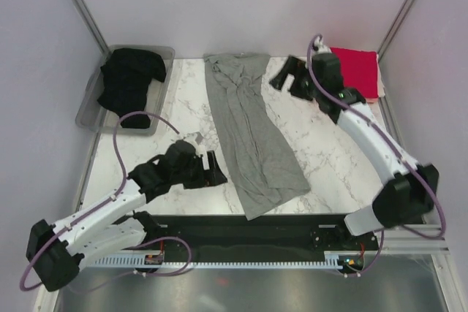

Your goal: Fold and stack the t-shirts

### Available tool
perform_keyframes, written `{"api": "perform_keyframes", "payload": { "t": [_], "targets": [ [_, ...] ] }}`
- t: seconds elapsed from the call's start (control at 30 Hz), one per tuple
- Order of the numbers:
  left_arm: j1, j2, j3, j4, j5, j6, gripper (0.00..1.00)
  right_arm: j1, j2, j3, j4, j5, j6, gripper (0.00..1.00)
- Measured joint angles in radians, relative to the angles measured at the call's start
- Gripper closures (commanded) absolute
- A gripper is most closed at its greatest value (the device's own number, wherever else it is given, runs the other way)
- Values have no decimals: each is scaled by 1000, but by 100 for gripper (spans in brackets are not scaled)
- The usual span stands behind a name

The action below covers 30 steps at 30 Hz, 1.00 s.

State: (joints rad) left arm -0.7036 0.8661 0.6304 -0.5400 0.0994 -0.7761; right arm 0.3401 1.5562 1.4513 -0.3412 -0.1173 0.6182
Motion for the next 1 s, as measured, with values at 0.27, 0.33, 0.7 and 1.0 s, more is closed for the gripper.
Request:
{"api": "perform_keyframes", "payload": {
  "t": [0.27, 0.33, 0.7, 1.0],
  "targets": [
    [-362, 282, -8, 143, -150, -198, 14, -4, -434, -733, -277, 166, 97, 2],
    [-410, 352, -4, 168, -178, -235, 17, -4, -509, -795, -327, 166, 119, 2],
    [-498, 612, 104, 275, -239, -314, 39, -4, -660, -886, -335, 167, 149, 2],
    [-509, 637, 95, 318, -258, -364, 98, -3, -661, -975, -325, 148, 163, 11]
  ]
}}
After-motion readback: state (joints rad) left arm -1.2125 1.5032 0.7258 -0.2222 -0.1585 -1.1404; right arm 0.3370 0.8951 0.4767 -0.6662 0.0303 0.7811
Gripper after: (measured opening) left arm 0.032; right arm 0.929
